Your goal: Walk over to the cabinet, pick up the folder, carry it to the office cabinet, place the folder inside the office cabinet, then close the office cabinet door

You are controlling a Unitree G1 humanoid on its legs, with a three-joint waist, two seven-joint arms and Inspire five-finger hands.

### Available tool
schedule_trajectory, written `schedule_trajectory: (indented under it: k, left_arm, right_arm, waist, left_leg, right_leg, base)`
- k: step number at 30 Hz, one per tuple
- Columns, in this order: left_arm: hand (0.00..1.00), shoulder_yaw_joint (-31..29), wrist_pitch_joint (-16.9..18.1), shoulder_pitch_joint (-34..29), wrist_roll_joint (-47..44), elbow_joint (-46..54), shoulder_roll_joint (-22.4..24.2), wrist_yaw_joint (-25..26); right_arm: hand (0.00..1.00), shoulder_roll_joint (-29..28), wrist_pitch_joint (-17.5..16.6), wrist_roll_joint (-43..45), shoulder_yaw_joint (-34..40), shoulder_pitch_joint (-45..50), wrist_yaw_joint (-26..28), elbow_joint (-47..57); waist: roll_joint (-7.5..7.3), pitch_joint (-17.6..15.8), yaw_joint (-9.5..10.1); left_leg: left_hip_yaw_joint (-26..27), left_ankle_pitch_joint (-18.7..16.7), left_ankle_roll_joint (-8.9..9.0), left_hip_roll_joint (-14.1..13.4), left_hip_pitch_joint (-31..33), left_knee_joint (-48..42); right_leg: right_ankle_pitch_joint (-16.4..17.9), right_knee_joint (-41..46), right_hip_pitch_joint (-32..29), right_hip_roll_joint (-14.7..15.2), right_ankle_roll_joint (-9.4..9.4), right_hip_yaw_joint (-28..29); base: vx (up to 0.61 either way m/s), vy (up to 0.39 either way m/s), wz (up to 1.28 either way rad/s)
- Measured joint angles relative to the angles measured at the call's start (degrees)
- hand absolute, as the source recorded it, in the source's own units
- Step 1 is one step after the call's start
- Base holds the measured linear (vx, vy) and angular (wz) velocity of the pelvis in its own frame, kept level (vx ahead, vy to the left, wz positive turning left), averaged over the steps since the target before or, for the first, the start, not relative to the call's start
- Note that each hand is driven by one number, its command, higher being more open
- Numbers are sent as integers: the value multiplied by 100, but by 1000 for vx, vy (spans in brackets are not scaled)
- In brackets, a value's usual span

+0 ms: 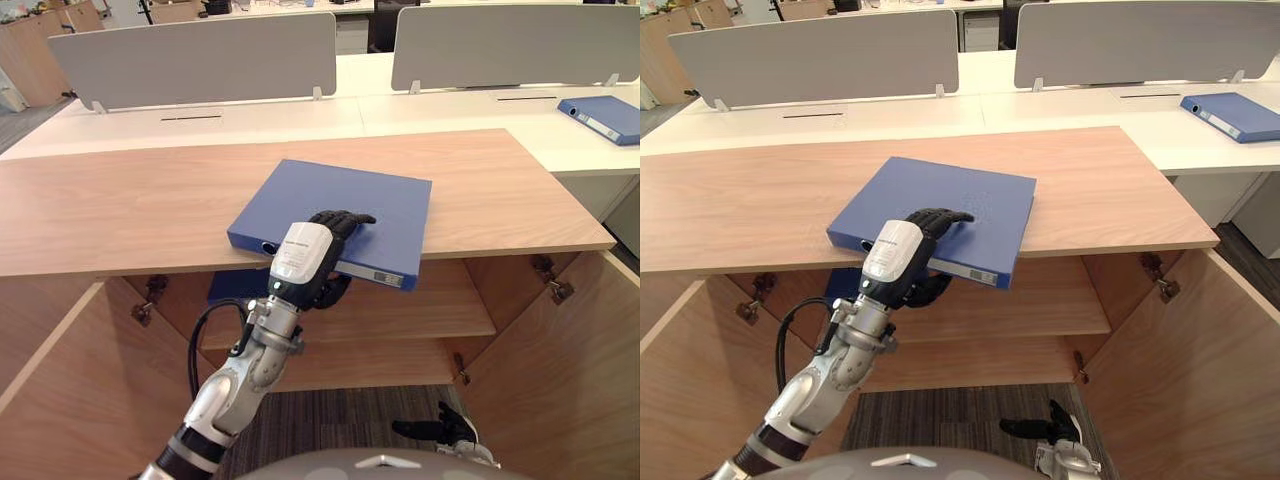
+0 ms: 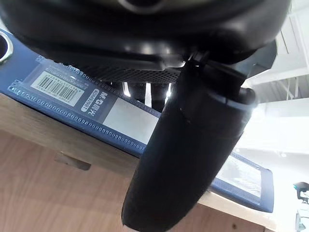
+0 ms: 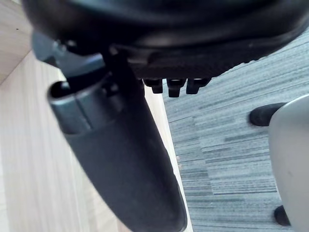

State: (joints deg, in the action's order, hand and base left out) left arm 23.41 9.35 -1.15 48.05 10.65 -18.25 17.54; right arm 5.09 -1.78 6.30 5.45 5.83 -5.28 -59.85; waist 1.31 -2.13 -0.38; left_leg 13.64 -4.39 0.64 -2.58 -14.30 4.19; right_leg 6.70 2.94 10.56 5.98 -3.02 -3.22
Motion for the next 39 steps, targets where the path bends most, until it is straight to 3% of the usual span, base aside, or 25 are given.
schedule_trajectory:
  k: [6, 13, 18, 24, 35, 39]
  left_arm:
    - [0, -14, 40, -24, 286, -110, 121, 149]
    - [0, -346, 43, -304, -204, 174, 507, 115]
    - [0, -771, -6, -524, -1044, 733, 941, 126]
    - [0, -1132, -107, -1105, -2085, 1707, 1222, 365]
    - [0, -1009, -58, -1239, -3680, 2742, 1416, 504]
    - [0, -1008, 88, -1373, -4853, 2961, 1416, 345]
  right_arm:
    - [100, -45, 9, 4, 4, 6, -2, 8]
    - [100, -103, 23, 54, 9, 83, -34, 245]
    - [100, -188, 28, 59, -4, 341, -73, 760]
    - [100, -483, -41, 286, -282, 875, -141, 2242]
    - [100, -760, -241, 571, -678, 1588, -155, 5438]
    - [100, -784, -458, 750, -696, 1685, -159, 6562]
  waist:
    - [-63, -50, -5]
    - [-27, -53, -10]
    - [-20, -53, -12]
    - [-156, -129, 4]
    - [-118, -107, 5]
    - [-106, -108, 2]
  left_leg:
    - [11, -3, 3, 10, -73, 33]
    - [131, -4, 6, -1, -13, -15]
    - [144, -17, 22, -45, 65, -118]
    - [165, -123, 84, -157, 195, -347]
    - [183, -168, 57, -180, 330, -526]
    - [262, -224, 46, -179, 331, -629]
  right_leg:
    - [0, -4, 36, 9, 0, 6]
    - [-2, 48, -67, 4, -15, 182]
    - [0, 130, -162, -22, -17, 237]
    - [-1, 188, -197, -111, -18, 302]
    - [-10, 332, -369, -111, -28, 367]
    - [-10, 355, -377, -101, -28, 461]
  base:
    - [-19, -30, -1]
    - [-40, -46, -10]
    - [-31, -64, -3]
    - [-31, -63, -3]
    - [-2, -7, 0]
    - [-24, 3, -11]
